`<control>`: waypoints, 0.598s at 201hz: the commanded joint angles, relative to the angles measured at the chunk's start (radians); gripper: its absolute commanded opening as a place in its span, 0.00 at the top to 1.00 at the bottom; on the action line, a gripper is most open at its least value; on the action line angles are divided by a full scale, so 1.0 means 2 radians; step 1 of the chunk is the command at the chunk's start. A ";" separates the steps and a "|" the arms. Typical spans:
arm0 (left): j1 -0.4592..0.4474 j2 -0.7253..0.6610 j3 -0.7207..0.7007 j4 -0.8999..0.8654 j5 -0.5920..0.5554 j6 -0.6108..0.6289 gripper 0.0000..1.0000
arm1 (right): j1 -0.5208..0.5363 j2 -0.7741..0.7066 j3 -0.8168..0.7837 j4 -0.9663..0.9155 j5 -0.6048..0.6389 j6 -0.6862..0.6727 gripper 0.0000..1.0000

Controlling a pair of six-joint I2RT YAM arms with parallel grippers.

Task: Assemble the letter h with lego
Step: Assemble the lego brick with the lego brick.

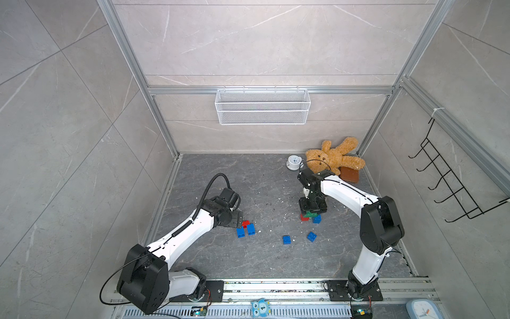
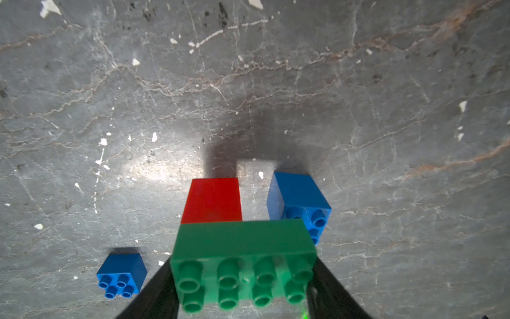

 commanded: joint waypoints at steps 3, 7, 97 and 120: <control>-0.003 0.000 0.012 -0.007 -0.004 0.009 0.10 | 0.001 0.006 -0.011 0.003 0.012 0.022 1.00; -0.003 0.000 0.013 -0.008 -0.004 0.008 0.10 | 0.001 0.006 -0.011 0.004 0.013 0.023 1.00; -0.003 0.000 0.012 -0.008 -0.003 0.009 0.09 | 0.001 0.020 -0.016 0.008 0.022 0.031 1.00; -0.003 0.001 0.012 -0.007 -0.003 0.010 0.10 | 0.001 0.027 -0.015 0.007 0.026 0.032 1.00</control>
